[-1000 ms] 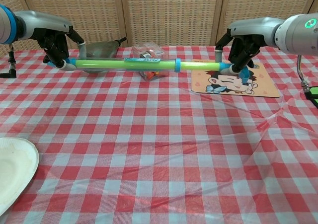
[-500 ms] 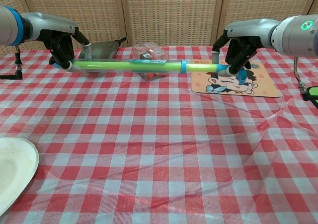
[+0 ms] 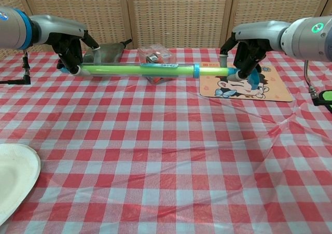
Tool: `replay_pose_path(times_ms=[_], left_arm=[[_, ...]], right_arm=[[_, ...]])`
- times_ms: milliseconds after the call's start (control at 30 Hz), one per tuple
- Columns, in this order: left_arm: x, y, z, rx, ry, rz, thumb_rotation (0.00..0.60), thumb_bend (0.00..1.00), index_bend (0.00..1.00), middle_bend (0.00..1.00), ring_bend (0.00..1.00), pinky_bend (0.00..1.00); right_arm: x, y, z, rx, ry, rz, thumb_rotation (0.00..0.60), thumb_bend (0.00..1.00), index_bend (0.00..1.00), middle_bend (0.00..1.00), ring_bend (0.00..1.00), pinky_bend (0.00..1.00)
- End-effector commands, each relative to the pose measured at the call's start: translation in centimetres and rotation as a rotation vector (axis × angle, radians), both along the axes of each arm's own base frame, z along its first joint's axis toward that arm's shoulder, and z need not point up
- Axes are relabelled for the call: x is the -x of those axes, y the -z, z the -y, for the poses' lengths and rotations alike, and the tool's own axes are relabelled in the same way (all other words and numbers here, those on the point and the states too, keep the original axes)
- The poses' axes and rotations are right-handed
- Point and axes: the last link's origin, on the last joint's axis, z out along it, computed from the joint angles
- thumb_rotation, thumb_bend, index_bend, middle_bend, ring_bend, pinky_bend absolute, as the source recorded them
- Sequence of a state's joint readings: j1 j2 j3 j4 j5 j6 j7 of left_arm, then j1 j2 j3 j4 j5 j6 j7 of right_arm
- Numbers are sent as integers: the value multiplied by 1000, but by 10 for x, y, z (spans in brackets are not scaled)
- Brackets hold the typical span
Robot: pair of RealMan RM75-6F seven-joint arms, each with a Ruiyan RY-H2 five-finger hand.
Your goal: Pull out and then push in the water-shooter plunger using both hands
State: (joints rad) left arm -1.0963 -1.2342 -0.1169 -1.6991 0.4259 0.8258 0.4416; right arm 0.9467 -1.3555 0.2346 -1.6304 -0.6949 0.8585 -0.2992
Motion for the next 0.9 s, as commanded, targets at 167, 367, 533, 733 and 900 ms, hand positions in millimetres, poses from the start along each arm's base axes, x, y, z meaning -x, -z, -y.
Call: replay_pose_path(times_ms=[167,367,533,733,900], left_arm=[[-3,3,1,6,6,0,600,479,586,835,741,635],[-5,5,2,9,12,0,600,470,519,686,629,576],[-2,2,5,11,20,-21,600,337,206,198,226,253],[2,-7,8,29,-2,-25,600,193,9,0,0,0],[5,-10,12,38,-19,4,600,190,0,0,0,0]], right_arm=[[0,0,-1,-3,-3,2,600,548,862,1000,998,701],[0,-1,-1,-1,-5,1,600,534,823,993,967,693],[6,-4,-1,11,-24,-45,600,387,368,544,532,295],[20,-5,-1,-12,11,-109,600,227,17,26,10,0],[27,-4,-3,-32,42,-149,600,185,0,0,0,0]])
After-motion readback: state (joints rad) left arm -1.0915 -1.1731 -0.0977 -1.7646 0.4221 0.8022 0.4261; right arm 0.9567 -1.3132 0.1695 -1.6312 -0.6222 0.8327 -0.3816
